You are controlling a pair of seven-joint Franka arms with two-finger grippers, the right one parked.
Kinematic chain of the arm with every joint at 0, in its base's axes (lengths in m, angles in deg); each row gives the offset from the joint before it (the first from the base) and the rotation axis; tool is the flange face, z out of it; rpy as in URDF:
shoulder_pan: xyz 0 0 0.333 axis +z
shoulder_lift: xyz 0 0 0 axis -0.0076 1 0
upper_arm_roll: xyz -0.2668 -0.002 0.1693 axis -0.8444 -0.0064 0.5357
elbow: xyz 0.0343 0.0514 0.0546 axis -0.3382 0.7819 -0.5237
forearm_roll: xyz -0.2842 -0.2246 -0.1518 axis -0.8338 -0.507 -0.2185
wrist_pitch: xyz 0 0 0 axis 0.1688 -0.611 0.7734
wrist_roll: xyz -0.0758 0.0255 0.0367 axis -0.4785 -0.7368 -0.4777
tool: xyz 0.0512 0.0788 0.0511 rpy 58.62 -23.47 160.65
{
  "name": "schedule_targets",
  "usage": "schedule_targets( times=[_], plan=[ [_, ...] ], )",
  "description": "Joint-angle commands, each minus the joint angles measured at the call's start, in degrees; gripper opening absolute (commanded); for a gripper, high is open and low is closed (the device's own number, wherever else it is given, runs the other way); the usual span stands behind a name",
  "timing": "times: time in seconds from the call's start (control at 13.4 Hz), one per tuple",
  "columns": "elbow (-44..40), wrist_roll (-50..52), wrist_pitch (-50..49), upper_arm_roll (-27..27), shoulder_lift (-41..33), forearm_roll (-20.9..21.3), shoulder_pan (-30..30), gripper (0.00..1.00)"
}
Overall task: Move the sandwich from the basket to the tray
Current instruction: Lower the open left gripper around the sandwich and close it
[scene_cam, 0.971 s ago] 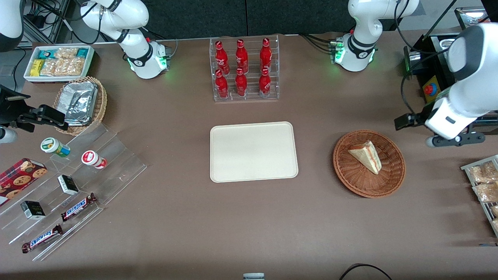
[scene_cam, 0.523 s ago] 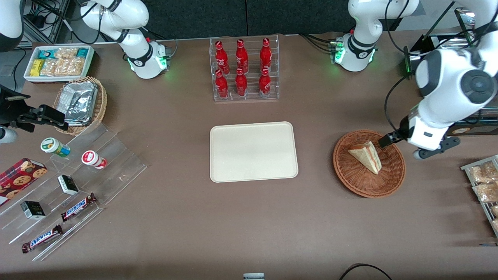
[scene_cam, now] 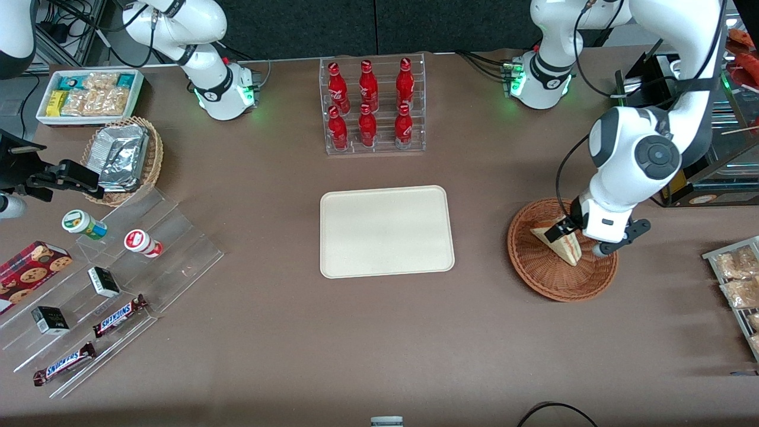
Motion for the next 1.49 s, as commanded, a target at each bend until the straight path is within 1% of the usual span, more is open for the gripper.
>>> schedule_targets(
  times=[0.0,0.52,1.42],
  plan=[
    [2.6,1.3,2.5,0.2,-0.5,0.8,-0.1,1.0],
    [4.7,1.3,2.5,0.6,-0.6,0.8,0.4,1.0],
    [5.3,1.5,5.5,0.6,3.1,0.8,0.4,1.0]
  ],
)
